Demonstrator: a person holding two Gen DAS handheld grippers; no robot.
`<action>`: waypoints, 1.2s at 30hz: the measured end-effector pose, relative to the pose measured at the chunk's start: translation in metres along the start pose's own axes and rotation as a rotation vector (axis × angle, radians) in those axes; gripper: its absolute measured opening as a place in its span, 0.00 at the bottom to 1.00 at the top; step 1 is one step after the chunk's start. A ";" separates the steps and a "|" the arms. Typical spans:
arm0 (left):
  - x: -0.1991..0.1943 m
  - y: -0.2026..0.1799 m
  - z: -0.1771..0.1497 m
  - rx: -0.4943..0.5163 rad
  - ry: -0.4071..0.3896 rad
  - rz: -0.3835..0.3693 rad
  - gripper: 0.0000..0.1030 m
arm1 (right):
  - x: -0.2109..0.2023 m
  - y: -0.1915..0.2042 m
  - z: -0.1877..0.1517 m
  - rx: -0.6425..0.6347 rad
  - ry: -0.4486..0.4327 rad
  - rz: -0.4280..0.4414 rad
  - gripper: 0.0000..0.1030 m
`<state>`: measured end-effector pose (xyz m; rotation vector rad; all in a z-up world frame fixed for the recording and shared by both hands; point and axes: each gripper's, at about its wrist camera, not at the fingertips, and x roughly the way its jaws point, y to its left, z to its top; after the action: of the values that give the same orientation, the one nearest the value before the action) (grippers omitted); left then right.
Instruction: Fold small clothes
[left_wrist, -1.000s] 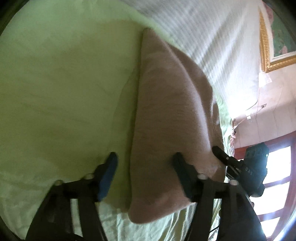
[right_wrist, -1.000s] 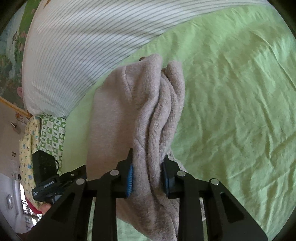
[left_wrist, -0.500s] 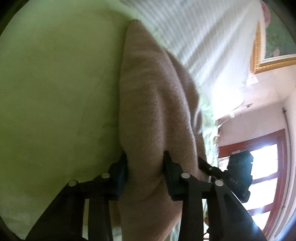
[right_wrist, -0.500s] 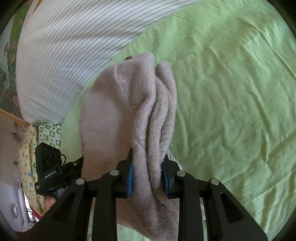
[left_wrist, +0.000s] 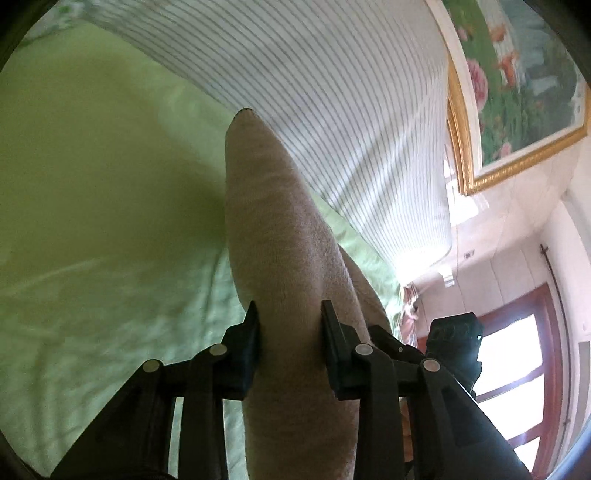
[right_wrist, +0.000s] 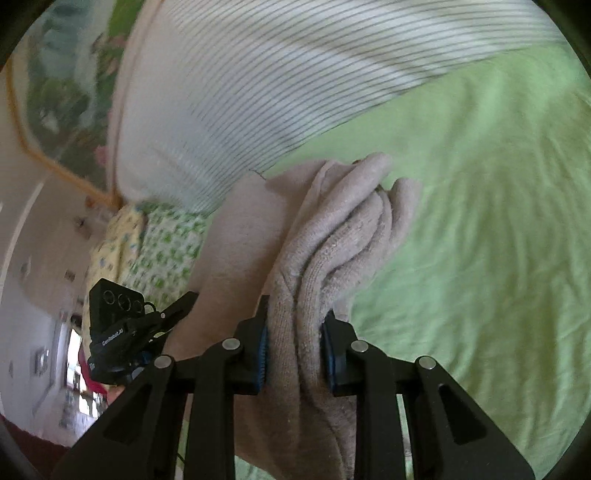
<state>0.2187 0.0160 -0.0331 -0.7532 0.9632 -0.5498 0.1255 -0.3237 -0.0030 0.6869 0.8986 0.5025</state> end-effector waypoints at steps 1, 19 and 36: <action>-0.011 0.007 -0.006 -0.002 -0.010 0.012 0.28 | 0.006 0.005 -0.005 -0.010 0.014 0.014 0.24; -0.028 0.048 -0.063 0.112 0.057 0.371 0.33 | 0.060 -0.007 -0.070 -0.060 0.136 -0.202 0.43; -0.073 0.002 -0.128 0.147 0.073 0.498 0.48 | -0.006 0.062 -0.119 -0.261 0.049 -0.176 0.34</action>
<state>0.0716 0.0284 -0.0425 -0.3422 1.1183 -0.2079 0.0158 -0.2464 -0.0075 0.3557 0.9103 0.4706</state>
